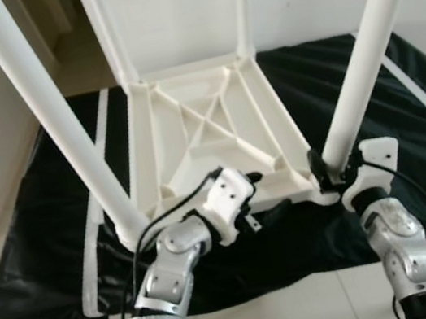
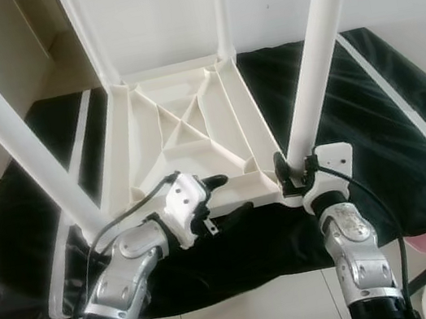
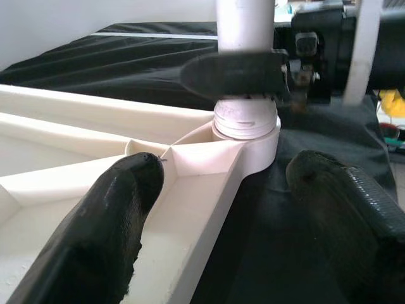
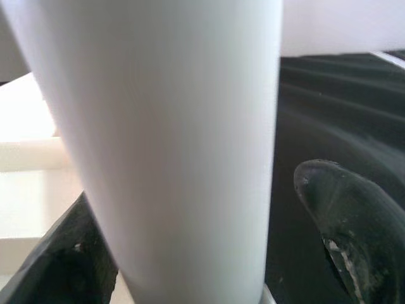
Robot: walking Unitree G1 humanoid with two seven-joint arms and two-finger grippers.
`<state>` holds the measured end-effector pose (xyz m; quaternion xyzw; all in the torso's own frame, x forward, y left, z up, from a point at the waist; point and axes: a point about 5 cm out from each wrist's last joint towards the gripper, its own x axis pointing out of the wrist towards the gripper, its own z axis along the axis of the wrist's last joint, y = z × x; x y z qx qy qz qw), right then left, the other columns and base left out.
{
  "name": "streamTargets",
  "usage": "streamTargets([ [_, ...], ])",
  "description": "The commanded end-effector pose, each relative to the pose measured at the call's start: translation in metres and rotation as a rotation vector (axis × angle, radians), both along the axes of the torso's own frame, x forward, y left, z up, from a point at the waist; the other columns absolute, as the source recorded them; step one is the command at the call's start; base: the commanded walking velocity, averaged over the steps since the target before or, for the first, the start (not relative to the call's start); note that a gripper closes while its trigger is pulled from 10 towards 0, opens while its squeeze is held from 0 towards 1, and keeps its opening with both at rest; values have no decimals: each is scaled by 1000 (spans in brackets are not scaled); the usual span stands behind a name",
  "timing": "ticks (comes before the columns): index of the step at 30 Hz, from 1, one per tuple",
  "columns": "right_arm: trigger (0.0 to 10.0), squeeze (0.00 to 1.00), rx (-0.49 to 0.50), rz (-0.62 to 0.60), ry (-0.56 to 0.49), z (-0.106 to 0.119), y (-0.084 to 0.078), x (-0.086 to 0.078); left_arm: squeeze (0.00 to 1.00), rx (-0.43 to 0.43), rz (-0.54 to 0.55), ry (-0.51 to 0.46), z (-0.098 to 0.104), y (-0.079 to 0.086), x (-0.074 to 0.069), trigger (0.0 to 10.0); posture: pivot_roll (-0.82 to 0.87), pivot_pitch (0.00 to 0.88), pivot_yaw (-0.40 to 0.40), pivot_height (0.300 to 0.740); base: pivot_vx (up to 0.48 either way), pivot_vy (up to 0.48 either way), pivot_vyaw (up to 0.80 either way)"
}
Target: Building children table
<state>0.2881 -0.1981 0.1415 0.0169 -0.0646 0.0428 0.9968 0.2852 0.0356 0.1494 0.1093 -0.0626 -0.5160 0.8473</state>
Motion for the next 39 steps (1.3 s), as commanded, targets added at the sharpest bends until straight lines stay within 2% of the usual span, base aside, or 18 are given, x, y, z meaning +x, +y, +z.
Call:
streamTargets([
  [1,10000,0,-33,96,5,0,2,2,0,18,30,-17,-2,0,1,10000,-106,31,28,740,0,0,0],
  [4,10000,0,-53,139,11,0,3,3,0,21,29,-18,-2,0,1,10000,-104,30,27,740,0,0,0],
  [5,10000,0,-106,230,29,-1,4,4,0,22,30,-18,-1,1,0,10000,-94,28,23,740,0,0,0],
  [9,10000,0,-140,283,46,-4,3,6,0,26,33,-19,-2,2,-1,10000,-87,26,20,740,0,0,0],
  [10,8902,0,-142,289,52,-5,2,6,0,27,34,-19,-2,2,-1,10000,-85,26,18,740,0,0,0],
  [11,8902,0,-143,297,55,-5,1,6,0,28,35,-19,-2,3,-2,10000,-84,27,17,740,0,0,0],
  [12,3176,0,-143,302,58,-7,1,6,0,29,36,-19,-2,3,-2,10000,-82,26,16,740,0,0,0],
  [13,3176,0,-143,302,58,-7,1,6,0,29,36,-19,-2,3,-2,10000,-82,26,16,740,0,0,0],
  [14,0,0,-147,308,64,-9,0,5,0,31,41,-22,-2,4,-2,10000,-81,27,15,740,0,0,0],
  [26,0,0,-147,313,92,-17,-3,4,0,33,38,-30,-1,4,-1,10000,-87,27,23,740,0,0,0],
  [27,2549,0,-143,304,97,-18,-3,3,0,34,37,-30,-1,4,-1,10000,-88,28,25,740,0,0,0],
  [30,2549,0,-140,297,100,-18,-3,3,0,35,37,-30,-1,4,-1,10000,-88,28,25,740,0,0,0],
  [31,10000,0,-132,279,103,-19,-3,3,0,35,35,-30,-1,4,-1,10000,-89,29,27,740,0,0,0],
  [39,10000,0,-130,151,128,-22,4,4,0,36,31,-31,-1,4,-1,10000,-90,31,28,740,0,0,0],
])
